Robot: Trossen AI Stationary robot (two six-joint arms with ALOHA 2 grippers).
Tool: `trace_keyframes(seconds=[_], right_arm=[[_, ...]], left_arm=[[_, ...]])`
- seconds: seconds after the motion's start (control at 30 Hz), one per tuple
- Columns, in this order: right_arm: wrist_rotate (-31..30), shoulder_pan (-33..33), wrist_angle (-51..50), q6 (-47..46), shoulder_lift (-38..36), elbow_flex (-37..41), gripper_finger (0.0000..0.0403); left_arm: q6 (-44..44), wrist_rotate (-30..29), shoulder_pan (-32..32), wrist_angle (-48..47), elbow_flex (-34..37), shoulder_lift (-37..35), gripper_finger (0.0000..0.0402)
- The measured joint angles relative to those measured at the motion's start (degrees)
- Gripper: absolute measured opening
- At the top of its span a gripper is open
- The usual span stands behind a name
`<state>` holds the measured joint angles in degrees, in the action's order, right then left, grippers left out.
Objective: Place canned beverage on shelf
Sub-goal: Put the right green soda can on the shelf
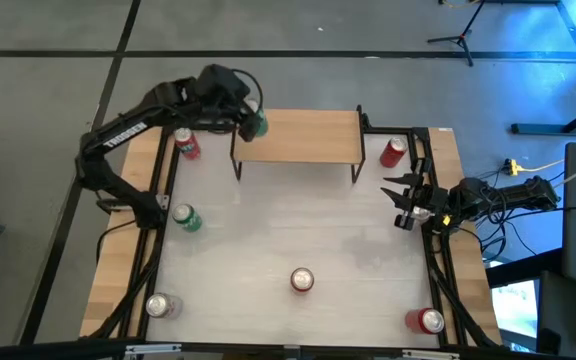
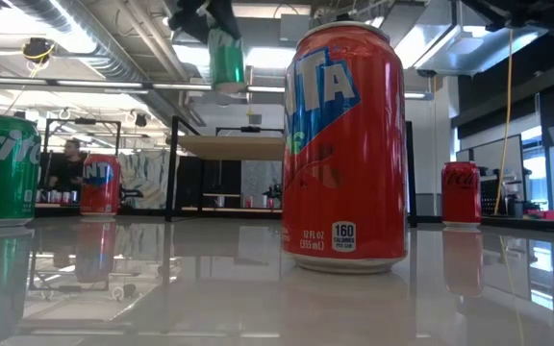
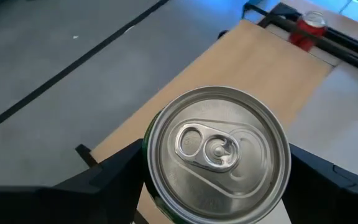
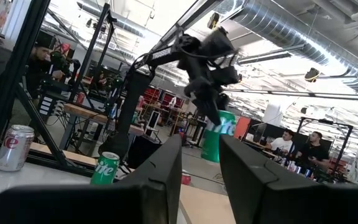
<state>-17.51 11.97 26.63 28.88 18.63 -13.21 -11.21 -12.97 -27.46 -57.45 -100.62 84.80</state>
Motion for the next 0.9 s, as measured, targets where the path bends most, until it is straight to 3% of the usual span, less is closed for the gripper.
trace_keyframes(seconds=[0.27,0.47,0.9], right_arm=[[0.0,0.0,-0.1,0.0,0.0,0.0,0.0105],[0.0,0.0,-0.3,0.0,0.0,0.0,0.0105],[0.0,0.0,-0.4,0.0,0.0,0.0,0.0105]], left_arm=[[2.9,1.0,-6.3,0.1,0.0,5.6,0.0289],[4.7,5.5,-10.2,0.1,0.0,9.5,0.0289],[5.6,8.0,-16.2,1.5,0.0,11.4,0.0289]])
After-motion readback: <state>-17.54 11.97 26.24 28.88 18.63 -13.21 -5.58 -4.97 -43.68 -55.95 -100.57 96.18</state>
